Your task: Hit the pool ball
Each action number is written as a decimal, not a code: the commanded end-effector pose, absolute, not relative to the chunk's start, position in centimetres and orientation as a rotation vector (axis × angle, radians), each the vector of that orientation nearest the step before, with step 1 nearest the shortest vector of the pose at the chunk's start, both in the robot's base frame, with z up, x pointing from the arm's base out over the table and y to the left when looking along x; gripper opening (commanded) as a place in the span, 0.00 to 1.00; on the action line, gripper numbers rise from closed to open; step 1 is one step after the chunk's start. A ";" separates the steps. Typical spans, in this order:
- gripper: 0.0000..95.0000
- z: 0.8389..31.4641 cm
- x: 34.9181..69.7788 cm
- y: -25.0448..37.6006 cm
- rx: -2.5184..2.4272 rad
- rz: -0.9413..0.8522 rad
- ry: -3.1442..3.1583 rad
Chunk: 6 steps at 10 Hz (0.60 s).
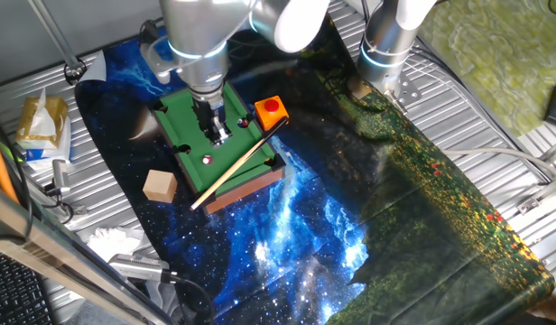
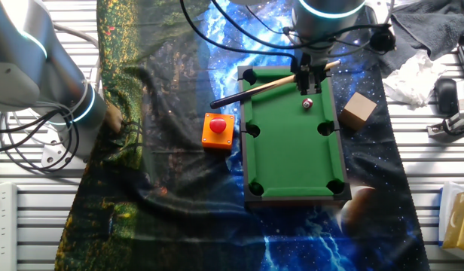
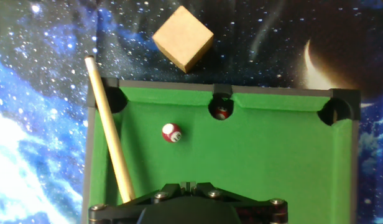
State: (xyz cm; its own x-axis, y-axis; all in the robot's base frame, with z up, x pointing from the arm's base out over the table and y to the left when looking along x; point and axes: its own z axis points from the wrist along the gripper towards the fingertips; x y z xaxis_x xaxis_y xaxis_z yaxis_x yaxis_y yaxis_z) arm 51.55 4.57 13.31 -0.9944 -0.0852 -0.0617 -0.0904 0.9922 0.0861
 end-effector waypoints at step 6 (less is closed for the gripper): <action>0.00 13.0 51.5 4.5 -0.194 0.074 3.084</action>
State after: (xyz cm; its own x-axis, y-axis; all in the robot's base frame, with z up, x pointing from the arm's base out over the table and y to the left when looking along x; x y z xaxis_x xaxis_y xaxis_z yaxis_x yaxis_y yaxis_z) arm 51.46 4.56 13.01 -0.9907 -0.1247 -0.0546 -0.1272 0.9908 0.0451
